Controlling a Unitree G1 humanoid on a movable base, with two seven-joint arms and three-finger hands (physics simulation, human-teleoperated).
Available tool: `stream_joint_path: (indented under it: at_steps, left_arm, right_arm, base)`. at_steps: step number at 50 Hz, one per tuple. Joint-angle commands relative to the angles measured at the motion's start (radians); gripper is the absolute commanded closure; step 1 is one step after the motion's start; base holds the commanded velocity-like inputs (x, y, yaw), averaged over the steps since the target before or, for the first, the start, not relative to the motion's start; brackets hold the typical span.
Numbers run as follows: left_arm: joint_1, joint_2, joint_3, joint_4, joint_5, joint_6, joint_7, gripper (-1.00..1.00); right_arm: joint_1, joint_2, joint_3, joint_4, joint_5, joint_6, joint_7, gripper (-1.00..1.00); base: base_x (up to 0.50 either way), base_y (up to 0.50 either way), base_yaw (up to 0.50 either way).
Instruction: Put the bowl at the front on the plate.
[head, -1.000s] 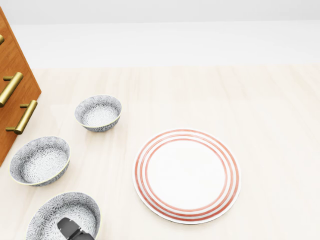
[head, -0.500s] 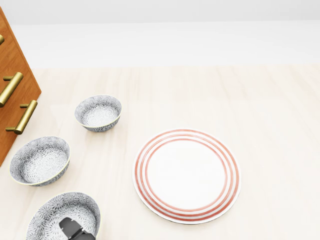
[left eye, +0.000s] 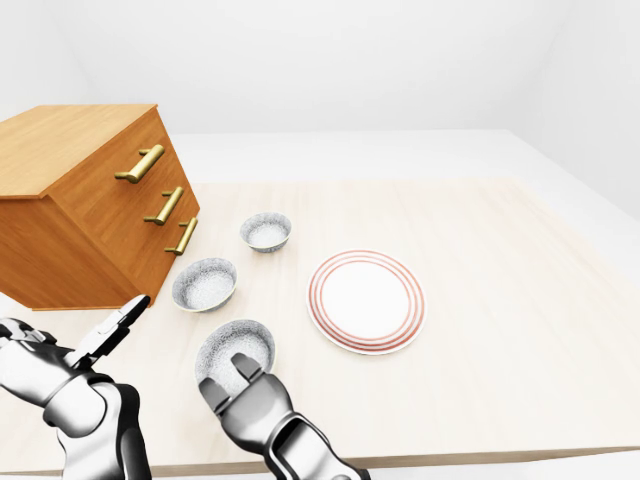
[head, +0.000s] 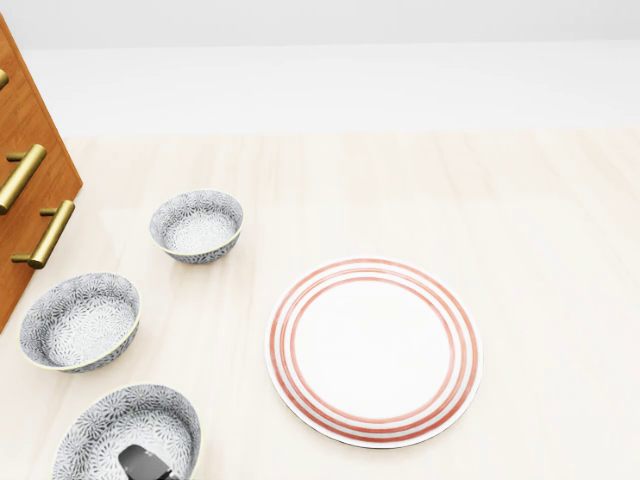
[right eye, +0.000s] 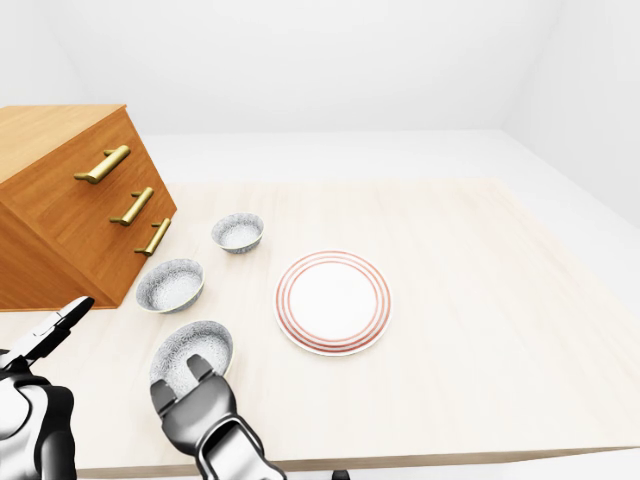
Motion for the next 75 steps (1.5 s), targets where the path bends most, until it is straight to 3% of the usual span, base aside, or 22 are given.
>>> stream_joint_path:
  at_steps: [1,28,55,66,70,75]
  left_arm:
    - [-0.001,0.000,0.000,0.004,-0.002,0.000,0.000,-1.00]
    - [0.000,-0.001,0.000,0.003,0.002,0.000,0.000,-1.00]
    - [0.002,-0.002,0.004,-0.021,-0.002,0.000,0.000,-1.00]
    - [0.001,-0.001,0.003,-0.012,0.002,0.000,0.000,-1.00]
    - [0.002,-0.002,0.003,-0.014,0.001,0.000,0.000,-1.00]
    - [0.002,-0.002,0.003,-0.013,0.001,0.000,0.000,-1.00]
  right_arm:
    - [-0.014,0.004,-0.020,0.027,0.045,0.000,-0.039,-1.00]
    - [0.030,-0.033,0.010,-0.073,0.046,0.000,-0.039,-1.00]
    - [0.071,-0.082,-0.027,-0.022,0.162,0.000,-0.242,-1.00]
    - [0.054,-0.078,-0.019,-0.025,0.132,0.000,-0.246,-1.00]
    - [0.014,-0.052,-0.005,0.001,0.065,0.000,-0.164,-1.00]
    - [0.020,-0.046,-0.014,0.002,0.054,0.000,-0.161,-1.00]
  base:
    - [0.00,0.00,0.00]
    - [0.00,0.00,0.00]
    - [0.00,0.00,0.00]
    - [0.00,0.00,0.00]
    - [0.00,0.00,0.00]
    - [0.00,0.00,0.00]
